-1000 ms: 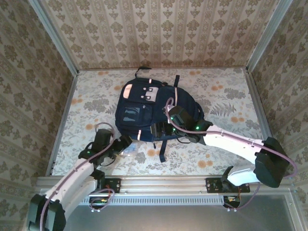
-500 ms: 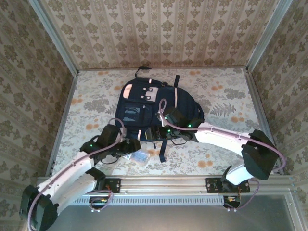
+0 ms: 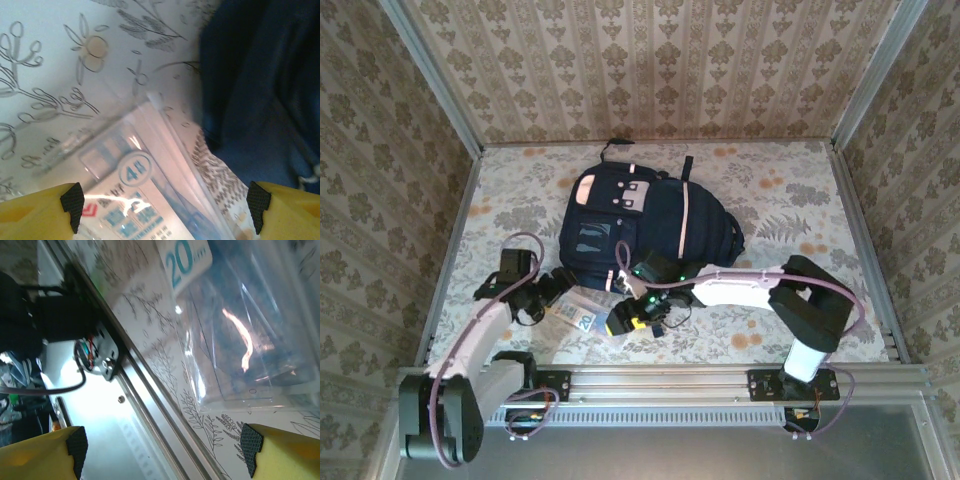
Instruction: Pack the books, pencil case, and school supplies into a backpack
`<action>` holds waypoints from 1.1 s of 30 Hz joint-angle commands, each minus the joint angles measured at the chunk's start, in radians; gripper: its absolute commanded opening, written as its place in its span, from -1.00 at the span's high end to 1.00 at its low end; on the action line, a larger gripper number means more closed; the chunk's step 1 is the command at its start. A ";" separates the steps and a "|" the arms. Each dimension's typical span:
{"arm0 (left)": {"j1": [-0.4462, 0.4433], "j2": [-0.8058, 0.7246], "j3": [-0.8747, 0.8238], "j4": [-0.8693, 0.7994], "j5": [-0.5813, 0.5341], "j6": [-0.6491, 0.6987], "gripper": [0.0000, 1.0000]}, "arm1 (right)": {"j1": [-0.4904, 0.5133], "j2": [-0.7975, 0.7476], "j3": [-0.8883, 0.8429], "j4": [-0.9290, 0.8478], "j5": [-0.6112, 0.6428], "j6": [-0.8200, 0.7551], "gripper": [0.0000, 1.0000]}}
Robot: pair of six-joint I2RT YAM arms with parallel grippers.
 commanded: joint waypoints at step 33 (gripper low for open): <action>-0.162 -0.094 -0.210 0.093 -0.026 -0.215 -0.74 | -0.157 0.187 -0.059 0.409 -0.094 0.356 -0.64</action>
